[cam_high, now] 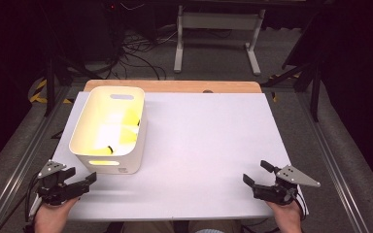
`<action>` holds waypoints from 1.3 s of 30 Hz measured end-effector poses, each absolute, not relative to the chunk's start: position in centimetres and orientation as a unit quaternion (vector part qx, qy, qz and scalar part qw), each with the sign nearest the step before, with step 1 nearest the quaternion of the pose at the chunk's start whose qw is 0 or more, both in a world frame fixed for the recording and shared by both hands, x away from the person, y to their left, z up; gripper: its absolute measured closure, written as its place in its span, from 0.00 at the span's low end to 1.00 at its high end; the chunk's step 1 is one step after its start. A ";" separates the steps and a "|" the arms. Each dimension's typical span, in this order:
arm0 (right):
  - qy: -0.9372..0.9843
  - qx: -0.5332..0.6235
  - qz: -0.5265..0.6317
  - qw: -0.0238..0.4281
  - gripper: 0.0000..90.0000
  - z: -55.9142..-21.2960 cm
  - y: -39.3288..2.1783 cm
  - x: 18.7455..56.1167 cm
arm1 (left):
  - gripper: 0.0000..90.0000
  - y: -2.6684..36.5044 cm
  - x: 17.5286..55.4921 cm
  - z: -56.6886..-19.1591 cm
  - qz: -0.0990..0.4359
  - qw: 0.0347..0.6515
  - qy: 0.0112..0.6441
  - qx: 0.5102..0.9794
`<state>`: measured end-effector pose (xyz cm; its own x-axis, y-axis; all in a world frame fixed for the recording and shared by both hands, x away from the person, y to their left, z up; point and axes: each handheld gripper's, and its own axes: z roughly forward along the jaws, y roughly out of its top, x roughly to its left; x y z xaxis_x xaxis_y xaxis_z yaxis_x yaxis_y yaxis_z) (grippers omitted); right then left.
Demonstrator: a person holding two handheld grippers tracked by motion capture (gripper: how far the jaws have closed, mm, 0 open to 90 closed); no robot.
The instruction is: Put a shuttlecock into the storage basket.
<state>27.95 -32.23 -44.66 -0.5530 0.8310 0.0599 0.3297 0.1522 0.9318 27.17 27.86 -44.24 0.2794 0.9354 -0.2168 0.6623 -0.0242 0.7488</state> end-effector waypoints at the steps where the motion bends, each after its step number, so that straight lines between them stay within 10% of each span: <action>1: 0.718 0.404 0.510 0.246 0.15 -44.7 -32.2 27.9 | 0.21 27.9 27.1 -44.3 0.173 0.396 0.575 0.695; 39: 0.727 0.403 0.505 0.233 0.15 -44.9 -32.0 27.7 | 0.22 26.8 26.1 -45.9 0.196 0.459 0.526 0.688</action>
